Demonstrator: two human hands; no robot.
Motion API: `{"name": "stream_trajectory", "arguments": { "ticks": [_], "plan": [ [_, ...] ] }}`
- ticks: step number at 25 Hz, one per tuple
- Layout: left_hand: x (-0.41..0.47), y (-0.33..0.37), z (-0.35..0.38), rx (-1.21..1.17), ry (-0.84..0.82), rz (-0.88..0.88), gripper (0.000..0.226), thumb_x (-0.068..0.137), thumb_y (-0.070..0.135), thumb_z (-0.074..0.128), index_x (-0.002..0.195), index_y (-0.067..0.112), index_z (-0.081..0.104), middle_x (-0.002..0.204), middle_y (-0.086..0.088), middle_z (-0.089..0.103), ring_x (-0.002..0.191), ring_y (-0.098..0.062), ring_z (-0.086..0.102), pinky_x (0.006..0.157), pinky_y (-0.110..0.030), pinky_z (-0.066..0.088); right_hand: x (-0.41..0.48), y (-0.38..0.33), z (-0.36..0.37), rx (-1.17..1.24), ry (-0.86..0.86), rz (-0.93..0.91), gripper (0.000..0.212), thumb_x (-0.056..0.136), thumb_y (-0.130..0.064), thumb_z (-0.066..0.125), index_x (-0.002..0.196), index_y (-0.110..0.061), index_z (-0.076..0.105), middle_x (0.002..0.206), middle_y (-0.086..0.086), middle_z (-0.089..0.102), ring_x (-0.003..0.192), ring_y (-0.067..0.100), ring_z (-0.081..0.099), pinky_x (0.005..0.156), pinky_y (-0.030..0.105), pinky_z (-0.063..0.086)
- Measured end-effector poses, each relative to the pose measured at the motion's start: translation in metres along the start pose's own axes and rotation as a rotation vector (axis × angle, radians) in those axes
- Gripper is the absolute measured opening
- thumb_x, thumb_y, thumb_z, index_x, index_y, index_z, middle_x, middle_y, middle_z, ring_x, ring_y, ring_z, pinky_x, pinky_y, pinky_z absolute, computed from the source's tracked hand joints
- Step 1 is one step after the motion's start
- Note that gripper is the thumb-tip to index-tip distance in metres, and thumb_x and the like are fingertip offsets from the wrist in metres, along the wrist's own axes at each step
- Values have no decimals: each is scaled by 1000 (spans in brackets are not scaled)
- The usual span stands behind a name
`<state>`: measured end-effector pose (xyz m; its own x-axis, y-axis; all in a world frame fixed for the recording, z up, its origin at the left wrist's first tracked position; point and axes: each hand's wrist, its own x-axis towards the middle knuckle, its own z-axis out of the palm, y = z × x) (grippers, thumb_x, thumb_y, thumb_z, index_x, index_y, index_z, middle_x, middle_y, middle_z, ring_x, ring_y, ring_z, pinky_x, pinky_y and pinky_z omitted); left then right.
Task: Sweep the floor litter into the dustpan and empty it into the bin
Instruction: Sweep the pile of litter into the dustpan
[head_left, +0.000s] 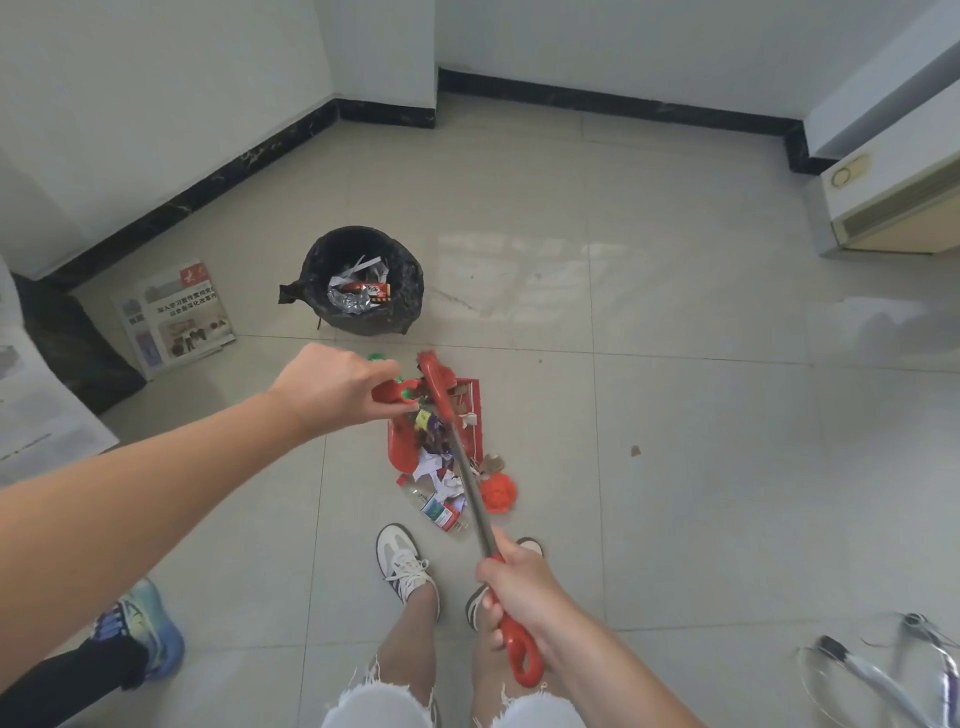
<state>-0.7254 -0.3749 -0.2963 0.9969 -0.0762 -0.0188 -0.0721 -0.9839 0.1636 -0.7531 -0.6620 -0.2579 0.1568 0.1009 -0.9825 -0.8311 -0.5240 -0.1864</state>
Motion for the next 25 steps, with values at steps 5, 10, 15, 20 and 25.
{"name": "stream_trajectory", "arguments": {
  "ticks": [5,10,15,20,25],
  "plan": [
    [-14,-6,-1,-4,-12,-30,60,88,73,29,62,22,45,40,4,42,35,-22,30,41,-14,22,-7,-6,-28,-13,29,-32,63,89,-3,43,141,-38,41,54,4,37,30,9,33,35,13,30],
    [-34,-4,-5,-16,6,-50,51,82,68,43,61,22,40,42,9,27,37,-21,23,45,-12,12,-25,-1,-55,-27,79,-66,55,90,-3,44,128,-42,47,47,2,38,32,11,32,37,14,29],
    [-46,1,-3,-45,37,-173,61,87,73,31,60,20,47,40,8,32,36,-18,26,39,-16,15,-28,0,-61,24,92,-49,35,90,-1,44,98,-31,61,48,1,38,33,11,29,38,13,27],
    [-50,16,8,-74,30,-144,68,89,77,17,62,21,46,42,6,42,36,-17,31,40,-15,16,-22,-3,-75,-77,85,10,58,89,-3,47,136,-36,47,50,3,37,33,11,31,38,13,26],
    [-43,17,-3,-70,45,-220,62,89,75,18,60,24,35,41,11,26,34,-14,25,43,-13,7,-45,5,-96,-546,197,-79,64,90,-9,44,146,-38,34,51,3,44,33,14,39,36,19,36]
  ]
}}
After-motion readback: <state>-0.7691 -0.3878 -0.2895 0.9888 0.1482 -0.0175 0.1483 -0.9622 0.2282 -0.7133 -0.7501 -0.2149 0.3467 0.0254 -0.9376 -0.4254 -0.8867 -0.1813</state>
